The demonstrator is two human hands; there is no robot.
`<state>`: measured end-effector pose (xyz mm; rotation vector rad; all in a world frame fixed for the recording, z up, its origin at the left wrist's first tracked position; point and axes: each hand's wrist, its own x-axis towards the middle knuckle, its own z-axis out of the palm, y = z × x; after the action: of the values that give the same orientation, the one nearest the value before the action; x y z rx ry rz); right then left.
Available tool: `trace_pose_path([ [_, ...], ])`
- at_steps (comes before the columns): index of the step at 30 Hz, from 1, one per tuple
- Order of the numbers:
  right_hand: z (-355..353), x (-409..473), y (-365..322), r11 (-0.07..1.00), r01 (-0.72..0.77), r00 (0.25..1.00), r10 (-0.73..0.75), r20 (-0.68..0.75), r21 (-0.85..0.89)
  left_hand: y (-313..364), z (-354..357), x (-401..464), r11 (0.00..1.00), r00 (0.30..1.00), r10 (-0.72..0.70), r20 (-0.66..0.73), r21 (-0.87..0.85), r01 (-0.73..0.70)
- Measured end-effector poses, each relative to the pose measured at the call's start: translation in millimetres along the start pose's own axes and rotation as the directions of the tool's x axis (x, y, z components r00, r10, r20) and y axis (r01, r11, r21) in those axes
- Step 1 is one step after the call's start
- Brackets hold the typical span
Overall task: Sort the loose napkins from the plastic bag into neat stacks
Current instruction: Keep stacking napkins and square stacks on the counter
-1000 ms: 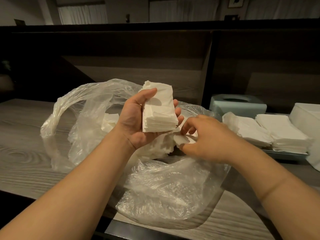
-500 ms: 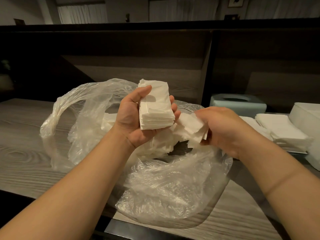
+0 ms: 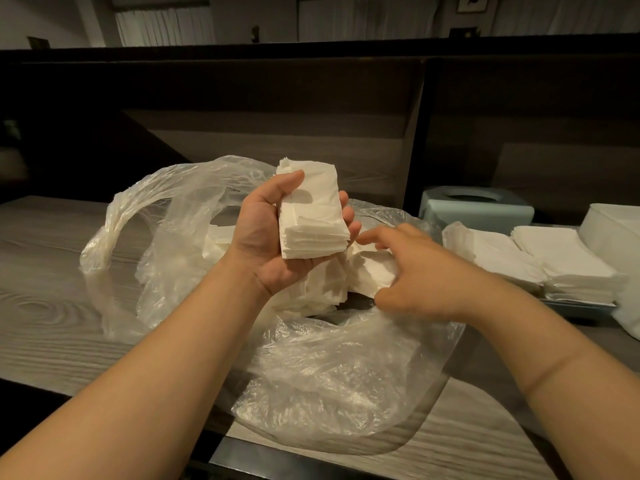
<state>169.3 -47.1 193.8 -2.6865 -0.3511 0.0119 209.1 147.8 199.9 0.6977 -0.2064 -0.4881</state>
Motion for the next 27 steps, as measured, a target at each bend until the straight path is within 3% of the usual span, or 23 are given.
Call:
trace_pose_path([
  [14,3.3,2.8,5.5,0.995,0.040,0.999,-0.038,0.018,-0.089,-0.4,0.3,0.2,1.000,1.000,0.000,-0.014,0.006,0.000],
  [27,5.8,6.3,6.5,0.999,0.052,0.953,-0.055,-0.299,-0.018,-0.3,0.8,-0.4,1.000,1.000,-0.004,-0.026,0.011,0.004],
])
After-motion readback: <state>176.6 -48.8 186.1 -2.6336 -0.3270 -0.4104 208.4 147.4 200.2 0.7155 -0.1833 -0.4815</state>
